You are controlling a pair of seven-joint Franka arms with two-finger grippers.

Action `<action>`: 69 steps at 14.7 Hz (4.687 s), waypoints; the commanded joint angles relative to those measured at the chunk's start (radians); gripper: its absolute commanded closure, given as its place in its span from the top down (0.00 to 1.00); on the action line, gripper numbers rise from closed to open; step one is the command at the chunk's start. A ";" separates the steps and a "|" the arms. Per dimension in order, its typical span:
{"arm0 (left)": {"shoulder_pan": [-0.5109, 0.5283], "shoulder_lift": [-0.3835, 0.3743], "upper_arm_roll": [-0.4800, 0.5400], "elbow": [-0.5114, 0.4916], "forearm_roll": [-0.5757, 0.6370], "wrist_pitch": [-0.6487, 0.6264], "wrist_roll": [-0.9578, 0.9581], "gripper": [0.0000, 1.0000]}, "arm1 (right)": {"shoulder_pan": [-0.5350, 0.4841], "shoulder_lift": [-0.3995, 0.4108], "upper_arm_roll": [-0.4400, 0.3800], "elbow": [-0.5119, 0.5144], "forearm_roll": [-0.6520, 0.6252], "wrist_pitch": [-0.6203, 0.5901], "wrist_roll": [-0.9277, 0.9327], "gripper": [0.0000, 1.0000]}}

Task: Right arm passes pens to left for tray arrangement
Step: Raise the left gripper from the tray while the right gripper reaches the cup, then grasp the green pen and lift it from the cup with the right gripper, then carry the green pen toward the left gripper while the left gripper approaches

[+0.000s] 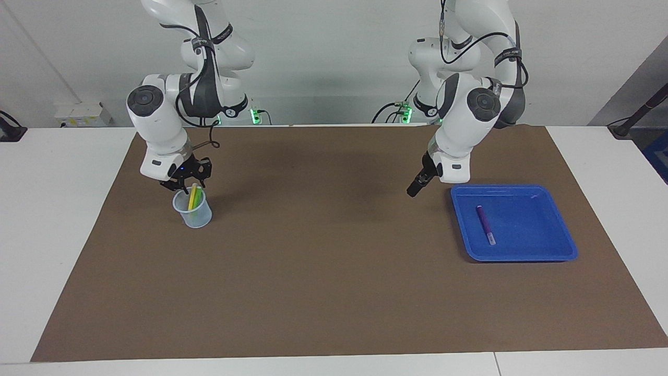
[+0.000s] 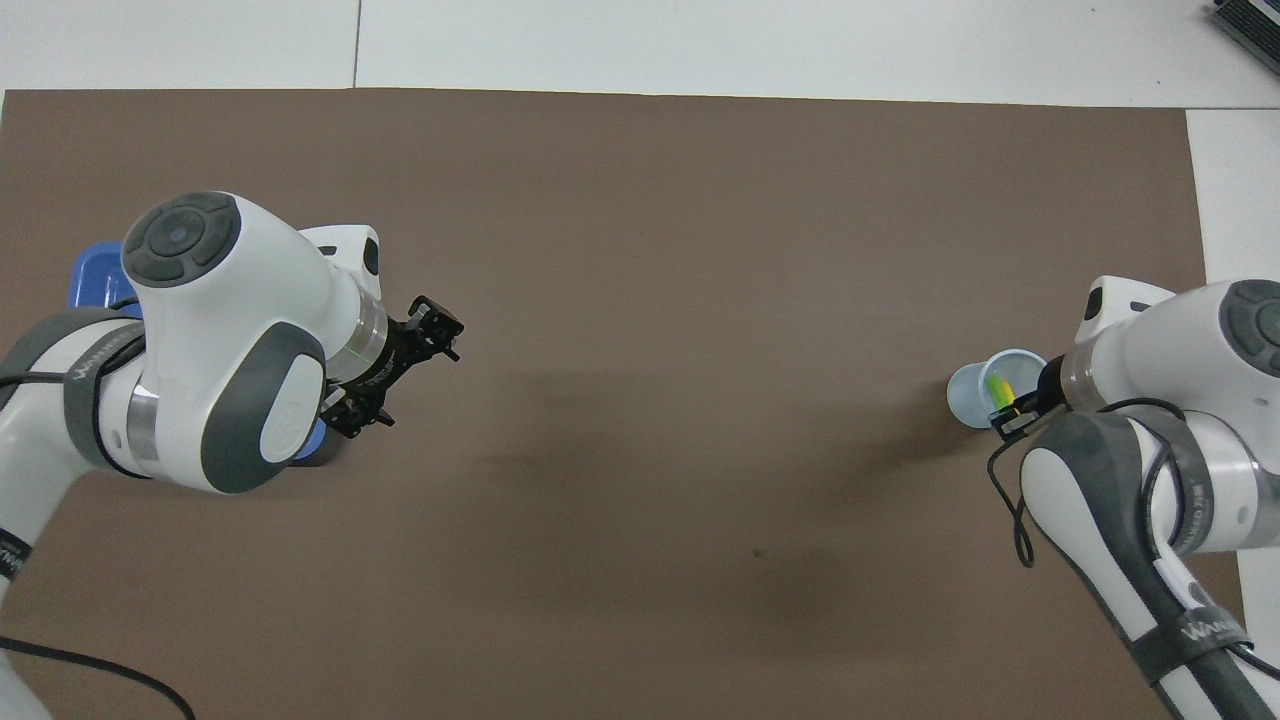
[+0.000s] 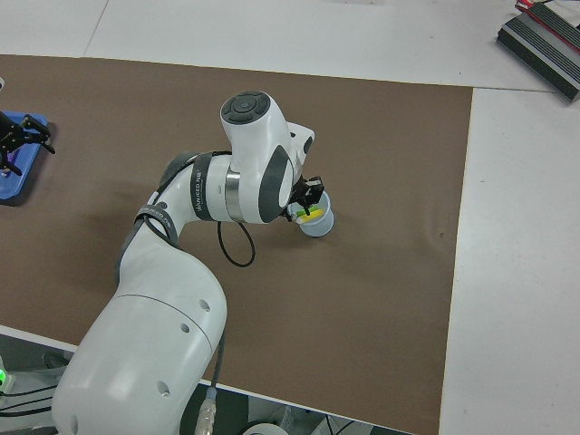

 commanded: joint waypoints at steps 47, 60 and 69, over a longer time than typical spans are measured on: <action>-0.235 0.006 0.004 0.114 -0.230 0.205 -0.783 1.00 | 0.000 -0.083 0.011 0.375 0.307 -0.577 -0.049 0.00; -0.276 -0.010 -0.013 0.118 -0.310 0.277 -0.864 0.97 | 0.030 -0.097 0.014 0.328 0.662 -0.500 -0.087 0.00; -0.356 -0.013 -0.015 0.108 -0.312 0.367 -0.944 0.98 | 0.086 -0.112 0.014 0.246 0.855 -0.388 -0.090 0.00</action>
